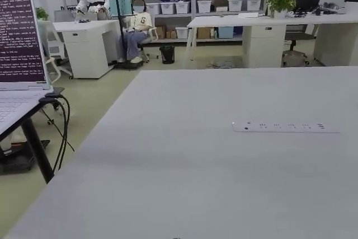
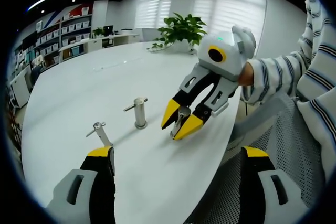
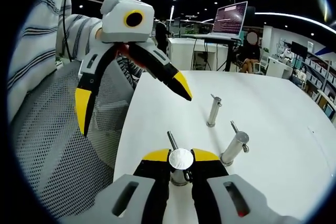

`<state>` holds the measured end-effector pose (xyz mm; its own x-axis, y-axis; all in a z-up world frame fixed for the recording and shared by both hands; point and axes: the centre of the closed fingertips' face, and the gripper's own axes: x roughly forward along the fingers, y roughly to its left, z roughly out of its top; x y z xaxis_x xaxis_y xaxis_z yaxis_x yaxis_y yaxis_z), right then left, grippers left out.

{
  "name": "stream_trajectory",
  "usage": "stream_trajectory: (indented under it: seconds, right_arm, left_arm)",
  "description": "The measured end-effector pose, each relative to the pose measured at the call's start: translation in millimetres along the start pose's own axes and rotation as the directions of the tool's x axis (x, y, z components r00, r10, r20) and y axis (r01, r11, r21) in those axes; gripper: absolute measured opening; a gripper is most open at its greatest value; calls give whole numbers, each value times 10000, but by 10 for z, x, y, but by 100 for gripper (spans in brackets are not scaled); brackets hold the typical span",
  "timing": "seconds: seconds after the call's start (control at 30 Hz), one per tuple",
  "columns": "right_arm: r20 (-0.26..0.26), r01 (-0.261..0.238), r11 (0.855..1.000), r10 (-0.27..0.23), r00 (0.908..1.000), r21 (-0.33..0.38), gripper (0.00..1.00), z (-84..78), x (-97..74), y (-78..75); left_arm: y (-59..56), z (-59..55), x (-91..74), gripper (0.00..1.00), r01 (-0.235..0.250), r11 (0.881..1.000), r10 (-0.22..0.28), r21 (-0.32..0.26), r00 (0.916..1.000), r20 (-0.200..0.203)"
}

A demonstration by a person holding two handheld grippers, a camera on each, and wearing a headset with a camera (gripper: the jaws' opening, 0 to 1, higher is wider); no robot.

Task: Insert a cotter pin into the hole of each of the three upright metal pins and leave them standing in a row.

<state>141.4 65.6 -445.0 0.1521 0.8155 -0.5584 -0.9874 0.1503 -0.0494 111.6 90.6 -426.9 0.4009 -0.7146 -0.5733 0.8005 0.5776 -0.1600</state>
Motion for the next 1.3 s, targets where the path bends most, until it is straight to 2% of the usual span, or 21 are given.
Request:
stream_trajectory:
  seconds: [0.17,0.47,0.63,0.97,1.03,1.3]
  right_arm:
    - [-53,158,9998,-158,9999,-131,9,-27,-134,-30]
    - [-296,446,9990,-444,9986,53,9,-225,-309,-161]
    - [-414,649,9976,-639,9971,223,9,-318,-399,-291]
    - [-371,1251,9908,-1233,9917,518,9,-380,-521,-570]
    - [-381,1290,9902,-1270,9912,541,9,-395,-532,-621]
    - [-390,1607,9834,-1579,9867,845,9,-477,-587,-854]
  left_arm:
    - [-1,-14,3,99,6,10000,-6,-40,10000,-50]
    - [-6,9,6,99,-9,9997,11,252,10000,-84]
    - [13,24,-2,99,-111,9998,111,189,9999,-14]
    - [13,6,-16,99,-148,9998,148,114,9999,-43]
    - [74,7,-30,99,-481,9986,482,203,9988,-41]
    - [117,-39,-65,99,-584,9983,585,76,9981,-207]
